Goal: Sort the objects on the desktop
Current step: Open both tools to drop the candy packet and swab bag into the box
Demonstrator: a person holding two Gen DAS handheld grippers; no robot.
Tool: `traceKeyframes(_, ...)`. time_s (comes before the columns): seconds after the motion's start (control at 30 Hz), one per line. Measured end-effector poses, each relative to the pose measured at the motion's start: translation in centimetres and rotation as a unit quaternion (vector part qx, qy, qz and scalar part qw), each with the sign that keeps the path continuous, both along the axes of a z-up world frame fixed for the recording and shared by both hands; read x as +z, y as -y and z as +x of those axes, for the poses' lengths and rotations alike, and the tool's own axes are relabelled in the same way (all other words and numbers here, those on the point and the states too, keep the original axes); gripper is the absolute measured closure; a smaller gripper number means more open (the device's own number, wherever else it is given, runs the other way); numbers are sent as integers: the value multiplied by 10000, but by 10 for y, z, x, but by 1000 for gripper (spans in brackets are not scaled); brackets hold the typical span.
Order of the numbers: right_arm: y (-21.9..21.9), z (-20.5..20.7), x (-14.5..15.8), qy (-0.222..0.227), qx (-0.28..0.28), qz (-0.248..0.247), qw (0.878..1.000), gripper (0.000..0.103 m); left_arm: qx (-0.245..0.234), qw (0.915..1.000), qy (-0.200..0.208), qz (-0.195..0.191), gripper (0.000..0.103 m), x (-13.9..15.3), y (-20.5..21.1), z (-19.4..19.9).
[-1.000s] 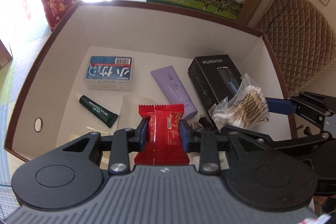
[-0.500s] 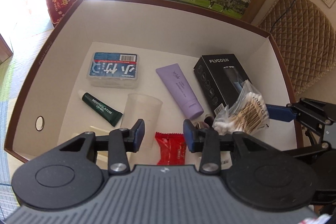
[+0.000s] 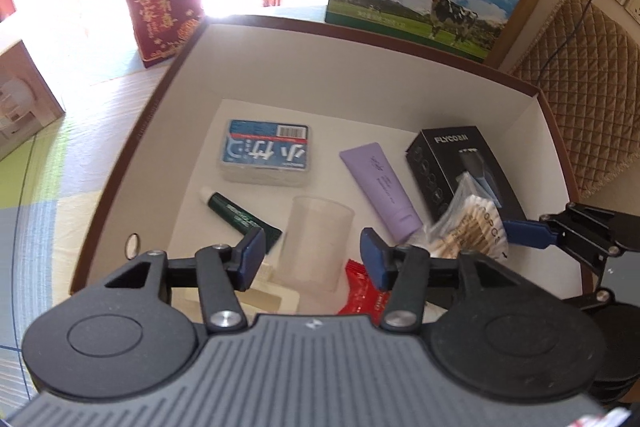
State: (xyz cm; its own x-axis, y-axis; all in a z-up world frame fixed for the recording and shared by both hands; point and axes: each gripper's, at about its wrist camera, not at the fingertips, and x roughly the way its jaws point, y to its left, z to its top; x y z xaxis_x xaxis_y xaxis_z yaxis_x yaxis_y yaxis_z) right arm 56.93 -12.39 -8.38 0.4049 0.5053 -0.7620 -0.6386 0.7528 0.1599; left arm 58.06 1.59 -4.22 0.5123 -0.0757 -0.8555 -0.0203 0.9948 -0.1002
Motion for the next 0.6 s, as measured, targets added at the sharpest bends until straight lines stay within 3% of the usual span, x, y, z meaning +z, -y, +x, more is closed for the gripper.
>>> traceKeyframes(0.07, -4, 0, 2, 168, -17, 119, 9998, 34, 62, 10000, 11, 0, 53, 3, -4, -1)
traceKeyframes(0.2, -7, -5, 8, 684, -109, 285, 9972, 9, 167, 9998, 72, 28, 50, 9, -9, -5)
traceKeyframes(0.6, 13, -17, 9, 311, -187, 289, 9989, 2, 372, 9990, 181, 185, 35, 24, -12, -28)
